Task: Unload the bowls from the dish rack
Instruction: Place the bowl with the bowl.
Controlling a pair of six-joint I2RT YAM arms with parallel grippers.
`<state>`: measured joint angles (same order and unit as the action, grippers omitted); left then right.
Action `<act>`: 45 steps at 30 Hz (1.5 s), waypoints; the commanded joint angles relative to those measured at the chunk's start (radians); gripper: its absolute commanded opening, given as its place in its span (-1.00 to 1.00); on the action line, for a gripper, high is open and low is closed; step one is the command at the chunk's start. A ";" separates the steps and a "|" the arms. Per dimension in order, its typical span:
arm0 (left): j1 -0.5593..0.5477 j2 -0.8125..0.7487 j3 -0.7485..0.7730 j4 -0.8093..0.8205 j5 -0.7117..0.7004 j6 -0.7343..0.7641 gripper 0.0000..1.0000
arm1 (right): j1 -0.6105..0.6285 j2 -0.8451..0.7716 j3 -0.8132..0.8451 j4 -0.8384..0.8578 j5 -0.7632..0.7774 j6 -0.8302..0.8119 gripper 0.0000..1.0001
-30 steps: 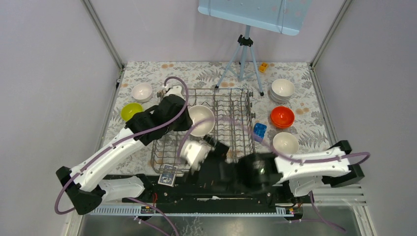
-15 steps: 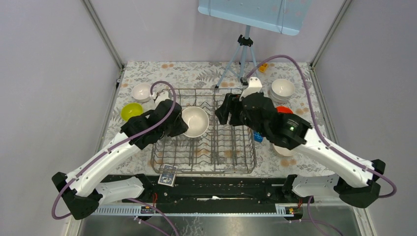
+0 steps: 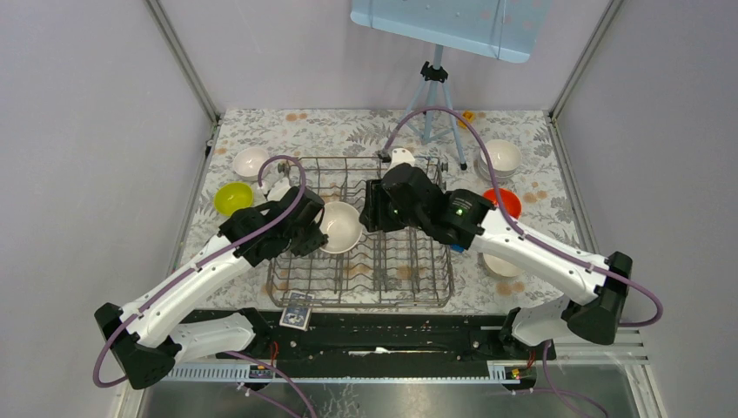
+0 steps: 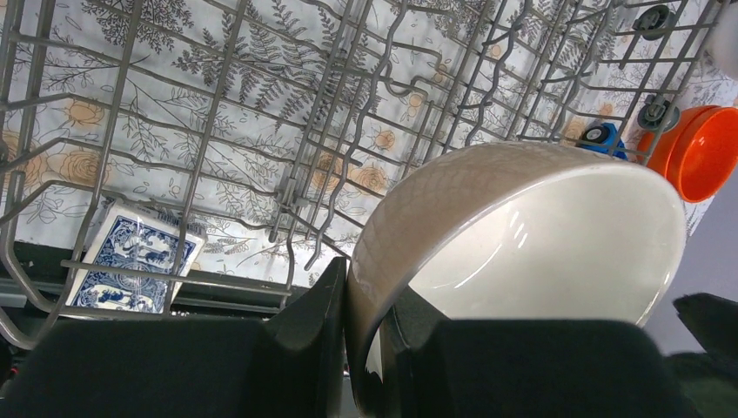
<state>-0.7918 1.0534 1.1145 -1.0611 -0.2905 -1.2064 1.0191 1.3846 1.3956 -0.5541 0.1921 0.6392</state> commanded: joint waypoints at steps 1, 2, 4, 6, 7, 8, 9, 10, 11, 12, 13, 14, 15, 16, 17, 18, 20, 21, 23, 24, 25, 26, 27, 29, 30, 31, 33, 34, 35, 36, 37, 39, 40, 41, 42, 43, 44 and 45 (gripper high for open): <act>0.003 -0.019 0.027 0.035 -0.007 -0.059 -1.00 | -0.003 0.049 0.066 -0.046 0.013 -0.056 0.02; 0.003 -0.017 0.029 0.029 -0.012 -0.065 -1.00 | -0.003 0.056 0.068 -0.047 0.013 -0.060 0.03; 0.003 -0.012 0.024 0.028 -0.015 -0.071 -1.00 | -0.003 0.070 0.074 -0.053 0.011 -0.072 0.03; 0.003 -0.003 0.019 0.029 -0.011 -0.080 -1.00 | -0.002 0.082 0.078 -0.055 0.008 -0.084 0.01; 0.003 0.003 0.020 0.029 -0.007 -0.084 -1.00 | -0.002 0.086 0.081 -0.057 0.009 -0.087 -0.01; 0.003 0.013 0.020 0.029 -0.003 -0.085 -1.00 | -0.002 0.091 0.083 -0.061 0.011 -0.091 -0.02; 0.003 0.021 0.023 0.029 -0.001 -0.085 -1.00 | -0.003 0.094 0.082 -0.061 0.011 -0.093 -0.02; 0.003 0.028 0.026 0.029 0.001 -0.085 -1.00 | -0.002 0.096 0.079 -0.059 0.012 -0.095 -0.01; 0.003 0.034 0.026 0.029 0.003 -0.085 -1.00 | -0.003 0.095 0.075 -0.058 0.013 -0.097 0.00; 0.003 0.039 0.028 0.030 0.004 -0.087 -1.00 | -0.002 0.098 0.073 -0.058 0.012 -0.098 0.01; 0.003 0.044 0.032 0.030 0.006 -0.087 -1.00 | -0.002 0.100 0.072 -0.059 0.014 -0.099 0.02; 0.003 0.047 0.034 0.032 0.008 -0.085 -1.00 | -0.002 0.102 0.068 -0.059 0.015 -0.101 0.04; 0.003 0.050 0.036 0.031 0.007 -0.084 -1.00 | -0.002 0.101 0.064 -0.058 0.014 -0.101 0.05; 0.003 0.051 0.035 0.030 0.005 -0.086 -1.00 | -0.002 0.099 0.058 -0.053 0.012 -0.102 0.05; 0.003 0.054 0.033 0.031 0.005 -0.092 -1.00 | -0.002 0.099 0.055 -0.049 0.010 -0.102 0.05; 0.003 0.055 0.031 0.032 0.007 -0.096 -1.00 | -0.003 0.100 0.053 -0.046 0.006 -0.103 0.06; 0.003 0.058 0.026 0.041 0.013 -0.101 -1.00 | -0.003 0.105 0.052 -0.038 -0.008 -0.105 0.06; 0.003 0.060 0.025 0.044 0.017 -0.102 -1.00 | -0.001 0.109 0.051 -0.033 -0.015 -0.105 0.06; 0.002 0.068 0.027 0.049 0.024 -0.103 -1.00 | 0.000 0.122 0.054 -0.035 -0.021 -0.106 0.05; 0.002 0.073 0.030 0.049 0.027 -0.105 -1.00 | 0.002 0.129 0.052 -0.035 -0.025 -0.107 0.05; 0.001 0.076 0.033 0.049 0.027 -0.105 -1.00 | 0.004 0.132 0.050 -0.033 -0.026 -0.108 0.05; -0.001 0.078 0.034 0.049 0.028 -0.106 -1.00 | 0.005 0.136 0.046 -0.032 -0.026 -0.107 0.04; -0.002 0.079 0.033 0.049 0.027 -0.109 -1.00 | 0.007 0.139 0.044 -0.031 -0.025 -0.108 0.03; -0.009 0.081 0.032 0.055 0.028 -0.114 -1.00 | 0.007 0.144 0.039 -0.034 -0.024 -0.109 0.00; -0.012 0.081 0.031 0.060 0.030 -0.116 -1.00 | 0.006 0.147 0.038 -0.033 -0.021 -0.111 -0.03; -0.016 0.083 0.030 0.063 0.030 -0.119 -1.00 | 0.007 0.150 0.036 -0.035 -0.021 -0.110 -0.06; -0.025 0.090 0.031 0.065 0.029 -0.124 -1.00 | 0.006 0.157 0.036 -0.040 -0.018 -0.111 -0.14; -0.030 0.094 0.031 0.067 0.030 -0.125 -1.00 | 0.007 0.161 0.036 -0.043 -0.017 -0.113 -0.19; -0.034 0.097 0.029 0.069 0.030 -0.128 -1.00 | 0.007 0.163 0.035 -0.045 -0.014 -0.113 -0.25; -0.041 0.100 0.029 0.071 0.029 -0.128 -1.00 | 0.007 0.164 0.032 -0.046 -0.011 -0.113 -0.31; -0.046 0.103 0.028 0.073 0.028 -0.129 -1.00 | 0.007 0.165 0.030 -0.047 -0.006 -0.112 -0.38; -0.051 0.108 0.030 0.074 0.026 -0.131 -1.00 | 0.007 0.160 0.023 -0.049 0.004 -0.110 -0.53; -0.051 0.109 0.028 0.075 0.024 -0.131 -1.00 | 0.007 0.157 0.021 -0.049 0.007 -0.109 -0.61; -0.052 0.109 0.026 0.075 0.021 -0.130 -1.00 | 0.007 0.153 0.020 -0.050 0.012 -0.110 -0.70; -0.052 0.108 0.026 0.075 0.019 -0.128 -1.00 | 0.007 0.149 0.018 -0.054 0.016 -0.109 -0.81; -0.051 0.106 0.023 0.075 0.015 -0.128 -1.00 | 0.007 0.144 0.015 -0.057 0.023 -0.108 -0.93; -0.051 0.104 0.021 0.077 0.013 -0.123 -1.00 | 0.006 0.139 0.012 -0.061 0.031 -0.108 -1.00; -0.052 0.102 0.019 0.078 0.011 -0.116 -1.00 | 0.007 0.133 0.010 -0.065 0.037 -0.108 -1.00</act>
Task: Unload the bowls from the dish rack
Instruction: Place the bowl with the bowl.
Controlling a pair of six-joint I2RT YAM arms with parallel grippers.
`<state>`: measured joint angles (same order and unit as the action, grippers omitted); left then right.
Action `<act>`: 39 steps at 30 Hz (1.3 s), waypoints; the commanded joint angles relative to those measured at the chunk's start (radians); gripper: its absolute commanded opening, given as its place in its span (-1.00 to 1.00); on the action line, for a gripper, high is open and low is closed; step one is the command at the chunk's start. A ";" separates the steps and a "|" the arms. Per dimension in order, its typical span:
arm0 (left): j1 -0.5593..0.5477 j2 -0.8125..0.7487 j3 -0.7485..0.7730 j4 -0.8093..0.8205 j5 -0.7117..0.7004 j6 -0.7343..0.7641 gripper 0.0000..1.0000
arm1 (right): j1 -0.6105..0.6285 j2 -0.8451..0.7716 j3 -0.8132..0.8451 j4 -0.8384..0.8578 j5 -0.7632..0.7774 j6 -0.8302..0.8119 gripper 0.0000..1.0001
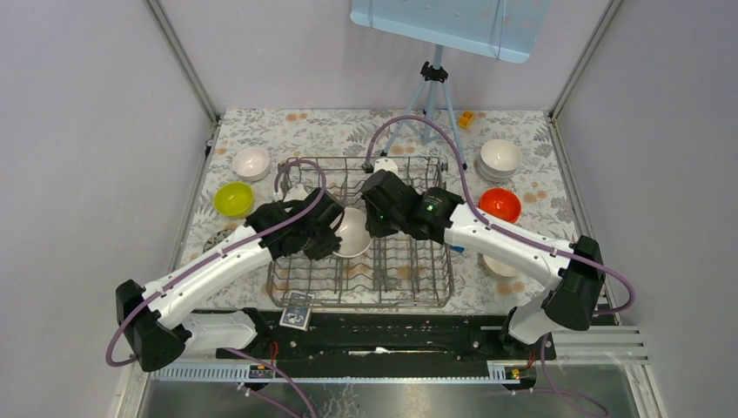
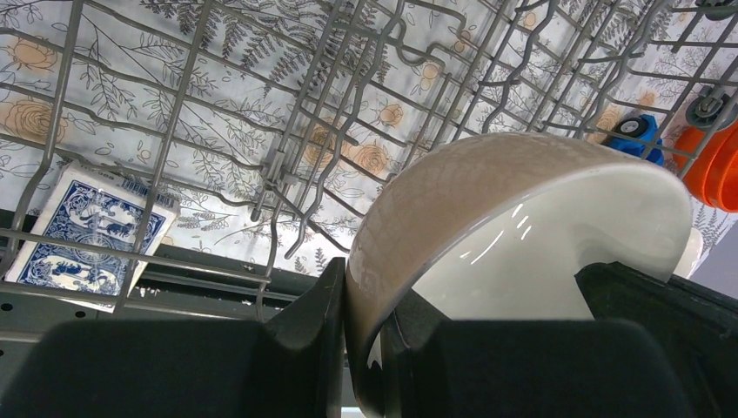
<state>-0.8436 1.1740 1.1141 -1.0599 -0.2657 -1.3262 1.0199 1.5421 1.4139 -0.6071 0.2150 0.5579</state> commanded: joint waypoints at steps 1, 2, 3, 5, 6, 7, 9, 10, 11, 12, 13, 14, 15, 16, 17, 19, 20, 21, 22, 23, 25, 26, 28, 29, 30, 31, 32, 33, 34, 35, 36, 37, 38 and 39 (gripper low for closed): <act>0.000 -0.020 0.018 0.077 -0.016 0.010 -1.00 | 0.006 -0.030 -0.012 -0.015 0.016 -0.025 -1.00; 0.000 -0.021 0.019 0.078 -0.019 0.017 -0.98 | 0.005 -0.036 -0.015 -0.020 0.022 -0.025 -1.00; 0.000 -0.022 0.021 0.077 -0.020 0.026 -0.87 | 0.006 -0.040 -0.017 -0.025 0.026 -0.023 -1.00; 0.000 -0.020 0.020 0.077 -0.021 0.043 -0.52 | 0.006 -0.046 -0.021 -0.035 0.037 -0.020 -1.00; 0.000 -0.020 0.020 0.078 -0.021 0.049 -0.44 | 0.006 -0.050 -0.022 -0.038 0.043 -0.018 -1.00; 0.000 -0.022 0.020 0.077 -0.022 0.056 -0.37 | 0.006 -0.051 -0.024 -0.039 0.046 -0.016 -1.00; 0.000 -0.023 0.021 0.076 -0.023 0.066 -0.31 | 0.006 -0.057 -0.028 -0.044 0.055 -0.010 -1.00; 0.000 -0.024 0.022 0.076 -0.025 0.068 -0.31 | 0.006 -0.059 -0.031 -0.044 0.061 -0.008 -1.00; 0.001 -0.027 0.022 0.075 -0.027 0.072 -0.31 | 0.006 -0.062 -0.034 -0.045 0.065 -0.006 -1.00; 0.000 -0.030 0.019 0.075 -0.031 0.076 -0.31 | 0.006 -0.064 -0.036 -0.046 0.070 -0.003 -1.00; 0.000 -0.033 0.015 0.073 -0.035 0.079 -0.31 | 0.006 -0.067 -0.038 -0.046 0.075 -0.001 -1.00; 0.000 -0.036 0.012 0.071 -0.041 0.079 -0.32 | 0.006 -0.070 -0.042 -0.048 0.081 0.002 -1.00; 0.000 -0.038 0.009 0.068 -0.043 0.081 -0.33 | 0.006 -0.072 -0.045 -0.048 0.086 0.004 -1.00; 0.000 -0.039 0.006 0.068 -0.046 0.084 -0.35 | 0.006 -0.075 -0.046 -0.046 0.089 0.006 -1.00; 0.000 -0.039 0.003 0.069 -0.046 0.087 -0.35 | 0.006 -0.078 -0.048 -0.046 0.092 0.008 -1.00; -0.001 -0.034 -0.001 0.070 -0.039 0.098 -0.35 | 0.006 -0.080 -0.046 -0.046 0.100 0.013 -1.00; -0.001 -0.030 0.000 0.070 -0.035 0.104 -0.35 | 0.006 -0.081 -0.044 -0.047 0.103 0.014 -1.00; -0.004 -0.025 0.002 0.073 -0.031 0.116 -0.35 | 0.006 -0.082 -0.042 -0.046 0.106 0.017 -1.00; -0.008 -0.023 0.004 0.078 -0.027 0.126 -0.34 | 0.006 -0.083 -0.041 -0.043 0.109 0.019 -1.00; -0.013 -0.022 0.001 0.085 -0.023 0.136 -0.32 | 0.006 -0.085 -0.041 -0.039 0.111 0.021 -1.00; -0.022 -0.023 -0.009 0.106 -0.003 0.153 -0.28 | 0.006 -0.089 -0.041 -0.033 0.111 0.026 -1.00; -0.028 -0.026 -0.016 0.120 0.005 0.159 -0.26 | 0.006 -0.089 -0.040 -0.030 0.111 0.028 -1.00; -0.037 -0.028 -0.026 0.142 0.014 0.171 -0.22 | 0.006 -0.089 -0.038 -0.029 0.114 0.031 -1.00; -0.043 -0.028 -0.030 0.150 0.017 0.176 -0.20 | 0.006 -0.089 -0.038 -0.029 0.116 0.034 -1.00; -0.046 -0.028 -0.032 0.154 0.017 0.181 -0.19 | 0.005 -0.091 -0.039 -0.029 0.115 0.035 -1.00; -0.048 -0.027 -0.034 0.156 0.017 0.186 -0.19 | 0.005 -0.092 -0.042 -0.028 0.113 0.037 -1.00; -0.049 -0.025 -0.037 0.156 0.016 0.189 -0.20 | 0.005 -0.092 -0.041 -0.025 0.112 0.038 -1.00; -0.050 -0.025 -0.037 0.156 0.015 0.189 -0.30 | 0.005 -0.094 -0.042 -0.025 0.113 0.039 -1.00; -0.050 -0.027 -0.040 0.156 0.012 0.188 -0.40 | 0.004 -0.094 -0.043 -0.026 0.114 0.040 -1.00; -0.050 -0.029 -0.041 0.156 0.009 0.186 -0.51 | 0.005 -0.095 -0.045 -0.027 0.115 0.041 -1.00; -0.050 -0.031 -0.043 0.156 0.005 0.184 -0.61 | 0.005 -0.097 -0.046 -0.027 0.118 0.041 -1.00; -0.051 -0.032 -0.045 0.156 0.004 0.183 -0.68 | 0.005 -0.099 -0.048 -0.025 0.119 0.040 -1.00; -0.049 -0.031 -0.043 0.156 0.003 0.184 -0.74 | 0.005 -0.100 -0.050 -0.026 0.119 0.042 -1.00; -0.051 -0.029 -0.041 0.156 0.003 0.186 -0.76 | 0.005 -0.100 -0.050 -0.026 0.118 0.043 -1.00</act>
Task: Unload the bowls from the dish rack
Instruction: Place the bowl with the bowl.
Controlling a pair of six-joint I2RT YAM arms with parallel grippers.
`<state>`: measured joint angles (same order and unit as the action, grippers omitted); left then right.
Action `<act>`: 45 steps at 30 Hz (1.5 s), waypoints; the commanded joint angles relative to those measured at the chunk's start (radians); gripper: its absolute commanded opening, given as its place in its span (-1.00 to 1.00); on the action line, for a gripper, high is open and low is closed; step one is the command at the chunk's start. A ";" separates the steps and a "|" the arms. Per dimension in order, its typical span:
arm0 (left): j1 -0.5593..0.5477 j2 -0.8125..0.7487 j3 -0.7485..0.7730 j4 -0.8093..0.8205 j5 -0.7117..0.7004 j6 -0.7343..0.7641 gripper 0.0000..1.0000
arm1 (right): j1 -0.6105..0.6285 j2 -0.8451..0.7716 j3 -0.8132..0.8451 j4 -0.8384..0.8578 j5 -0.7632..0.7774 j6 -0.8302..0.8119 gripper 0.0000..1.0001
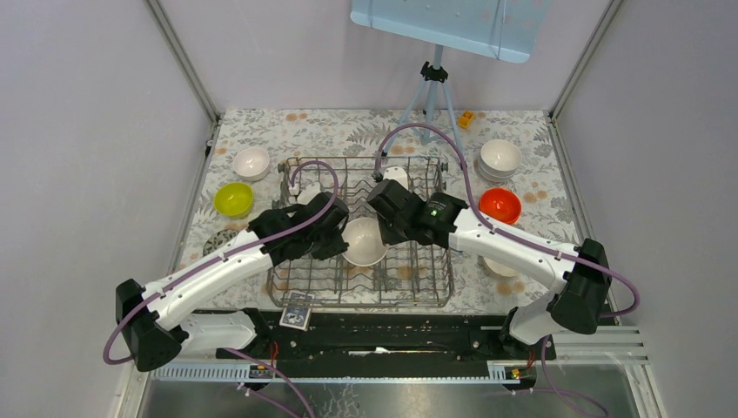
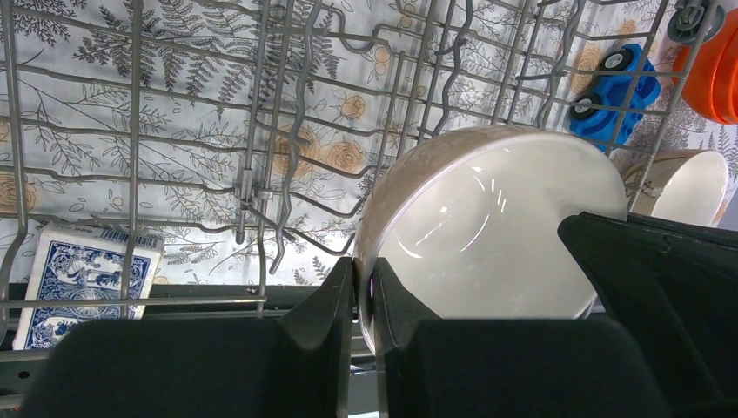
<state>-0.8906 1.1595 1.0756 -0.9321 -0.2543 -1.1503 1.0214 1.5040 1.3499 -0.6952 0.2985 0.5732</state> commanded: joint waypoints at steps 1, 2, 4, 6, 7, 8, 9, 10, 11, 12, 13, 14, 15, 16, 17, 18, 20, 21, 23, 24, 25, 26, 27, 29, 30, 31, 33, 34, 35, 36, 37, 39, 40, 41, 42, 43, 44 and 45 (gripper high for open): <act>-0.003 -0.012 -0.002 0.030 -0.006 0.012 -0.76 | 0.003 -0.061 0.014 0.062 0.034 0.029 -1.00; -0.003 -0.009 -0.001 0.034 -0.002 0.018 -0.74 | 0.003 -0.062 0.015 0.061 0.036 0.029 -1.00; -0.004 -0.002 -0.003 0.041 0.006 0.026 -0.68 | 0.003 -0.064 0.017 0.062 0.036 0.031 -1.00; -0.005 -0.001 -0.009 0.053 0.019 0.037 -0.67 | 0.003 -0.066 0.017 0.062 0.036 0.033 -1.00; -0.004 -0.002 -0.014 0.062 0.023 0.044 -0.71 | 0.003 -0.068 0.016 0.061 0.039 0.034 -1.00; -0.005 -0.004 -0.018 0.068 0.026 0.049 -0.78 | 0.003 -0.069 0.014 0.062 0.040 0.036 -1.00; -0.005 -0.006 -0.020 0.073 0.027 0.052 -0.93 | 0.003 -0.070 0.012 0.062 0.039 0.036 -1.00; -0.005 -0.008 -0.023 0.074 0.026 0.055 -1.00 | 0.002 -0.069 0.010 0.062 0.038 0.036 -1.00; -0.007 -0.010 -0.023 0.077 0.026 0.059 -1.00 | 0.003 -0.072 0.007 0.063 0.037 0.036 -1.00; -0.006 -0.013 -0.024 0.080 0.027 0.065 -1.00 | 0.002 -0.071 0.005 0.066 0.031 0.035 -1.00; -0.007 -0.017 -0.025 0.082 0.026 0.069 -1.00 | 0.001 -0.071 0.001 0.068 0.026 0.033 -1.00; -0.006 -0.020 -0.025 0.084 0.026 0.073 -1.00 | 0.001 -0.072 -0.003 0.070 0.017 0.027 -1.00; -0.006 -0.025 -0.026 0.087 0.026 0.077 -1.00 | 0.002 -0.073 -0.006 0.072 0.010 0.022 -1.00; -0.007 -0.028 -0.024 0.087 0.025 0.078 -1.00 | 0.001 -0.075 -0.009 0.076 0.006 0.019 -0.91; -0.006 -0.031 -0.022 0.088 0.023 0.077 -1.00 | 0.001 -0.078 -0.011 0.077 0.001 0.013 -0.82; -0.007 -0.034 -0.021 0.088 0.022 0.075 -1.00 | 0.002 -0.079 -0.011 0.076 -0.001 0.010 -0.73; -0.007 -0.038 -0.015 0.089 0.019 0.069 -1.00 | 0.001 -0.078 -0.008 0.066 -0.001 0.002 -0.62; -0.006 -0.038 -0.011 0.090 0.020 0.068 -1.00 | 0.002 -0.076 -0.007 0.060 0.000 0.000 -0.60; -0.006 -0.037 -0.006 0.091 0.017 0.067 -1.00 | 0.001 -0.073 -0.003 0.051 0.003 -0.006 -0.57; -0.007 -0.037 -0.003 0.093 0.018 0.067 -1.00 | 0.002 -0.071 -0.004 0.047 0.004 -0.010 -0.56; -0.006 -0.036 -0.001 0.094 0.020 0.066 -1.00 | 0.002 -0.071 -0.006 0.045 0.003 -0.011 -0.55; -0.006 -0.035 0.001 0.096 0.022 0.066 -1.00 | 0.001 -0.068 -0.007 0.044 0.002 -0.010 -0.56; -0.006 -0.035 0.001 0.098 0.026 0.066 -1.00 | 0.001 -0.067 -0.009 0.043 0.002 -0.012 -0.60; -0.006 -0.035 -0.002 0.102 0.033 0.062 -1.00 | 0.002 -0.067 -0.013 0.041 0.006 -0.012 -0.91; -0.007 -0.036 -0.004 0.106 0.034 0.061 -1.00 | 0.002 -0.069 -0.014 0.036 0.012 -0.013 -1.00; -0.007 -0.039 -0.006 0.107 0.033 0.060 -1.00 | 0.002 -0.074 -0.017 0.033 0.018 -0.012 -1.00; -0.006 -0.042 -0.009 0.112 0.033 0.060 -1.00 | 0.002 -0.086 -0.019 0.027 0.025 -0.014 -1.00; -0.005 -0.045 -0.008 0.116 0.032 0.059 -1.00 | 0.002 -0.092 -0.018 0.020 0.027 -0.015 -1.00; -0.005 -0.043 -0.010 0.121 0.035 0.060 -1.00 | 0.002 -0.098 -0.017 0.012 0.033 -0.015 -1.00; -0.007 -0.042 -0.011 0.129 0.042 0.066 -1.00 | 0.002 -0.103 -0.017 0.006 0.037 -0.015 -1.00; -0.006 -0.039 -0.011 0.139 0.049 0.068 -1.00 | 0.002 -0.111 -0.017 0.000 0.038 -0.017 -1.00; -0.007 -0.035 -0.012 0.156 0.064 0.073 -1.00 | 0.002 -0.125 -0.018 -0.013 0.043 -0.016 -1.00; -0.006 -0.033 -0.014 0.166 0.071 0.075 -0.95 | 0.003 -0.133 -0.022 -0.017 0.045 -0.015 -1.00; -0.006 -0.030 -0.013 0.177 0.078 0.078 -0.83 | 0.002 -0.141 -0.024 -0.024 0.049 -0.013 -1.00; -0.006 -0.027 -0.015 0.190 0.086 0.085 -0.73 | 0.002 -0.149 -0.029 -0.029 0.054 -0.011 -1.00; -0.007 -0.024 -0.015 0.201 0.096 0.091 -0.66 | 0.002 -0.157 -0.034 -0.036 0.060 -0.008 -1.00; -0.007 -0.021 -0.013 0.209 0.101 0.093 -0.58 | 0.002 -0.164 -0.036 -0.042 0.066 -0.006 -1.00; -0.007 -0.018 -0.013 0.219 0.108 0.096 -0.45 | 0.002 -0.174 -0.040 -0.047 0.073 -0.002 -1.00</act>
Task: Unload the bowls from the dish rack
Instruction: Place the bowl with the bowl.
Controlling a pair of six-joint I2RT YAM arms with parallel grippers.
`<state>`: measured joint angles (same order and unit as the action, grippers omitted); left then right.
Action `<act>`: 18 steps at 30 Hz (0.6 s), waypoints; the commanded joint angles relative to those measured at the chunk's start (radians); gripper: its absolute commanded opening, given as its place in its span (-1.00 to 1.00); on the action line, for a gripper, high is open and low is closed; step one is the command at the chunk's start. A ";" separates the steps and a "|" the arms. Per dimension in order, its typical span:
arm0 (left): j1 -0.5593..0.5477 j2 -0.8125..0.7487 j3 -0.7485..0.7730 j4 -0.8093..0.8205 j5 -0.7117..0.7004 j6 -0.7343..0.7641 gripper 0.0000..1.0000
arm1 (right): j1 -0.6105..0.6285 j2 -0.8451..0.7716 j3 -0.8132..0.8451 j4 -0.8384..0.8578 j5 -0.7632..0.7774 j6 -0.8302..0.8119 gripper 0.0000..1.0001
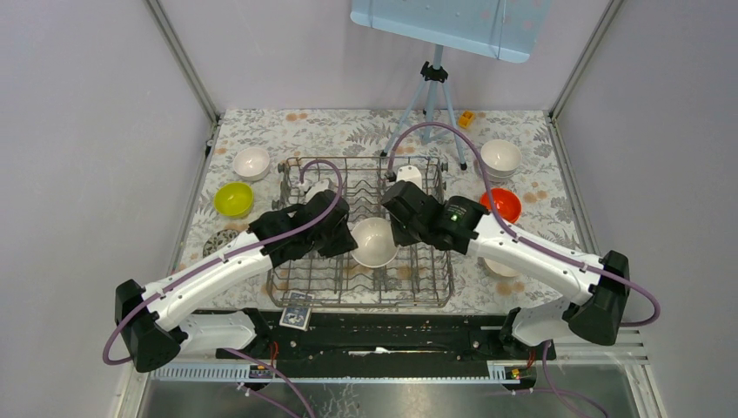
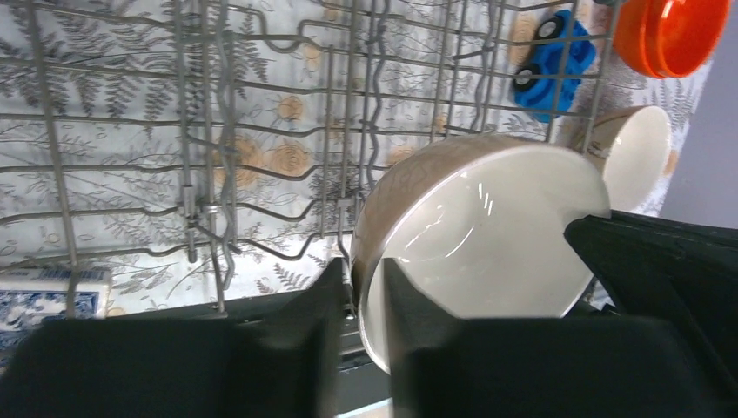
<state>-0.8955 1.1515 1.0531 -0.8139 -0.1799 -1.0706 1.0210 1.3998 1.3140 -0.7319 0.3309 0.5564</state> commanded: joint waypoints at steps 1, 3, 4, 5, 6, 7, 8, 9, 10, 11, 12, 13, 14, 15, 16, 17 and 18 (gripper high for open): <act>-0.002 -0.006 0.011 0.105 0.038 0.018 -0.35 | 0.002 -0.077 -0.008 -0.015 0.045 0.016 -1.00; -0.002 -0.002 0.012 0.117 0.049 0.022 -0.17 | 0.002 -0.092 -0.015 -0.024 0.058 0.026 -1.00; -0.001 -0.001 0.013 0.122 0.054 0.025 -0.07 | 0.002 -0.100 -0.017 -0.029 0.064 0.028 -1.00; -0.002 -0.001 0.015 0.127 0.059 0.027 0.04 | 0.002 -0.106 -0.018 -0.035 0.071 0.029 -1.00; -0.002 -0.002 0.017 0.131 0.064 0.030 0.15 | 0.001 -0.112 -0.016 -0.047 0.083 0.030 -1.00; -0.001 -0.004 0.020 0.132 0.067 0.031 0.29 | 0.002 -0.115 -0.013 -0.057 0.092 0.029 -1.00; -0.002 -0.006 0.024 0.132 0.068 0.033 0.41 | 0.002 -0.122 -0.009 -0.075 0.107 0.026 -1.00; -0.002 -0.012 0.032 0.130 0.072 0.034 0.54 | 0.002 -0.129 -0.003 -0.093 0.126 0.021 -1.00; -0.001 -0.020 0.039 0.130 0.073 0.034 0.67 | 0.001 -0.136 0.004 -0.113 0.148 0.013 -1.00; -0.002 -0.031 0.048 0.128 0.073 0.033 0.77 | 0.001 -0.142 0.015 -0.138 0.176 0.003 -1.00; -0.002 -0.042 0.053 0.128 0.069 0.034 0.89 | -0.003 -0.147 0.025 -0.164 0.197 -0.008 -1.00; -0.002 -0.055 0.063 0.125 0.059 0.034 0.96 | -0.010 -0.153 0.038 -0.186 0.215 -0.020 -1.00; -0.002 -0.067 0.069 0.121 0.045 0.035 0.97 | -0.018 -0.157 0.049 -0.207 0.230 -0.031 -1.00; -0.001 -0.079 0.077 0.113 0.029 0.034 0.98 | -0.030 -0.162 0.061 -0.227 0.241 -0.040 -1.00; -0.002 -0.092 0.085 0.106 0.012 0.034 0.98 | -0.044 -0.167 0.069 -0.245 0.252 -0.047 -1.00; -0.001 -0.101 0.090 0.098 -0.004 0.033 0.97 | -0.062 -0.171 0.074 -0.257 0.259 -0.053 -1.00; 0.000 -0.109 0.094 0.089 -0.019 0.033 0.97 | -0.084 -0.181 0.076 -0.267 0.265 -0.061 -1.00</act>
<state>-0.8955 1.1118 1.0782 -0.7338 -0.1329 -1.0435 0.9993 1.2831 1.3113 -0.9485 0.4843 0.5262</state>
